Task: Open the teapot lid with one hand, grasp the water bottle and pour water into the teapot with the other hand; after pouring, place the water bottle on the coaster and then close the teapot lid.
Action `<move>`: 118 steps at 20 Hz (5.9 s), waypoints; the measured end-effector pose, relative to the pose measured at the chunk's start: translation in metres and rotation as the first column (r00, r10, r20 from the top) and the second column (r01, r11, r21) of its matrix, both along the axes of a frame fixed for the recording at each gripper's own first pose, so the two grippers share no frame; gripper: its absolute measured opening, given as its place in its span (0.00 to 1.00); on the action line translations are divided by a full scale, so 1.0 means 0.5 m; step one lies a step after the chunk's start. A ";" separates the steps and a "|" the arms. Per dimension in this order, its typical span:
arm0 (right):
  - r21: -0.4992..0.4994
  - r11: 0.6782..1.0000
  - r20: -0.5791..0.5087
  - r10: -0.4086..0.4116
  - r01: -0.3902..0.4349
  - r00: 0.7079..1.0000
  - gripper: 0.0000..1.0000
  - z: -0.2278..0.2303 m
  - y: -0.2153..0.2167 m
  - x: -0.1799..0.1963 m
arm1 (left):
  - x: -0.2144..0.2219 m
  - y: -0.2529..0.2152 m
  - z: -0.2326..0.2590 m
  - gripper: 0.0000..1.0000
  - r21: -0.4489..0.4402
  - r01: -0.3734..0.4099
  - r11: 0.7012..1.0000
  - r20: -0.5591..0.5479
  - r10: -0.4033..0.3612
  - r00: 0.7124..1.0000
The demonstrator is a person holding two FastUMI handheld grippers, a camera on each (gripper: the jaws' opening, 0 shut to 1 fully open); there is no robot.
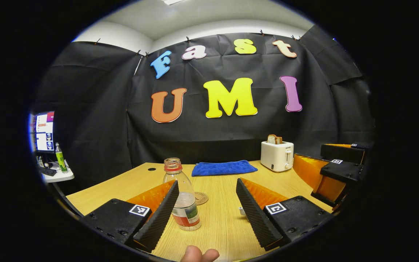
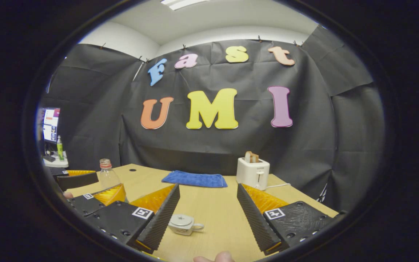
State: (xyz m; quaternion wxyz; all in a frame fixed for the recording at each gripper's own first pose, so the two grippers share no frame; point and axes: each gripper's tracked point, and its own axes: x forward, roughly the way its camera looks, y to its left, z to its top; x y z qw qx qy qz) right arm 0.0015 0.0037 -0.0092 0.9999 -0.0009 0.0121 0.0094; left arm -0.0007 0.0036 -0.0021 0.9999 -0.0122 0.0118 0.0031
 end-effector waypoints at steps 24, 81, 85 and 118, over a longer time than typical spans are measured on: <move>-0.035 0.993 -0.178 0.108 -0.116 0.978 0.95 -0.177 0.091 0.100 | -0.053 0.045 -0.045 0.99 -0.010 -0.008 1.000 -0.042 0.008 0.999; -0.059 0.983 -0.199 0.161 -0.176 0.967 0.00 -0.143 0.012 0.096 | 0.088 0.157 -0.161 0.71 0.397 0.030 0.917 -0.268 0.085 0.960; -0.048 0.986 -0.197 0.145 -0.158 0.969 0.00 -0.144 -0.030 0.083 | 0.102 0.192 -0.133 0.70 0.660 0.043 0.750 -0.213 0.132 0.968; 0.040 0.995 -0.222 0.097 -0.091 0.970 0.01 -0.200 -0.165 0.029 | 0.139 0.069 -0.148 0.70 0.946 0.243 -0.215 -0.220 0.126 0.967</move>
